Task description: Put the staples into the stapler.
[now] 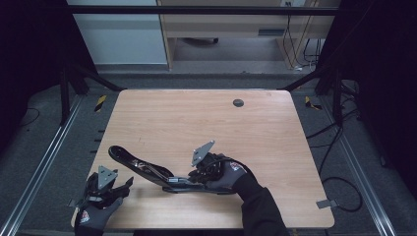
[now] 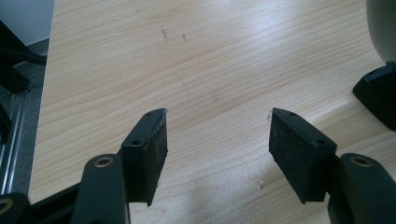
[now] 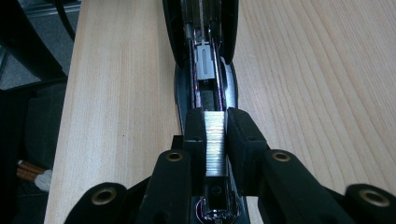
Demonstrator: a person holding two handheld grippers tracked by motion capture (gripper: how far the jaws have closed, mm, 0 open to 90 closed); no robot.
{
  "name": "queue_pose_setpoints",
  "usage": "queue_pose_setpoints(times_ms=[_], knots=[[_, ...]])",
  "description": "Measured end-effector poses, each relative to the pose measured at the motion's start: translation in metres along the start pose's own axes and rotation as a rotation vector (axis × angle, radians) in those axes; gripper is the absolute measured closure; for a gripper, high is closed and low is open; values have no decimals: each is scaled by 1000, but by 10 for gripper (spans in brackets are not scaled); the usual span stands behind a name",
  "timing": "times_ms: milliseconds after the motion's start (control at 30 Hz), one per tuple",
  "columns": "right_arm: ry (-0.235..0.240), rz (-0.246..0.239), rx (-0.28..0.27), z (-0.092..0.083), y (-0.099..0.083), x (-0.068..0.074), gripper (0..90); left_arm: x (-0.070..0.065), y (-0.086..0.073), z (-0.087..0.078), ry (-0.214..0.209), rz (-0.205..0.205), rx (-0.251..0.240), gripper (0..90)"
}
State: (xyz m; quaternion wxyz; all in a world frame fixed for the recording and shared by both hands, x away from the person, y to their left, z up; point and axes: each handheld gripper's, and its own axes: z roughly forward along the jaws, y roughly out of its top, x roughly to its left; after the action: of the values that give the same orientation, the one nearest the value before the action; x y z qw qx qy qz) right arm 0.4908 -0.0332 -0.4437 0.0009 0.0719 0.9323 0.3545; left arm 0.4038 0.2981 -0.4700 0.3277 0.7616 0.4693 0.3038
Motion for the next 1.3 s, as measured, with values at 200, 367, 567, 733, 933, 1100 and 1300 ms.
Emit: queue_pose_setpoints(times_ms=[200, 367, 567, 733, 933, 1100, 1300], knots=[[5, -17, -3, 1, 1, -1, 787, 0, 0, 0, 0, 0, -1, 370], [4, -38, 19, 2, 6, -2, 787, 1, 0, 0, -1, -3, 0, 370], [12, -39, 19, 1, 6, -1, 787, 0, 0, 0, -1, -1, 0, 370], [12, -35, 0, 0, 3, -2, 787, 0, 0, 0, 0, 0, 0, 370], [23, -47, -22, -1, 2, 0, 787, 0, 0, 0, 0, -1, 0, 370], [38, -65, -29, 1, 1, -1, 787, 0, 0, 0, 1, 1, 1, 370], [30, -74, -41, 0, -1, -3, 787, 0, 0, 0, 0, -1, 0, 370]])
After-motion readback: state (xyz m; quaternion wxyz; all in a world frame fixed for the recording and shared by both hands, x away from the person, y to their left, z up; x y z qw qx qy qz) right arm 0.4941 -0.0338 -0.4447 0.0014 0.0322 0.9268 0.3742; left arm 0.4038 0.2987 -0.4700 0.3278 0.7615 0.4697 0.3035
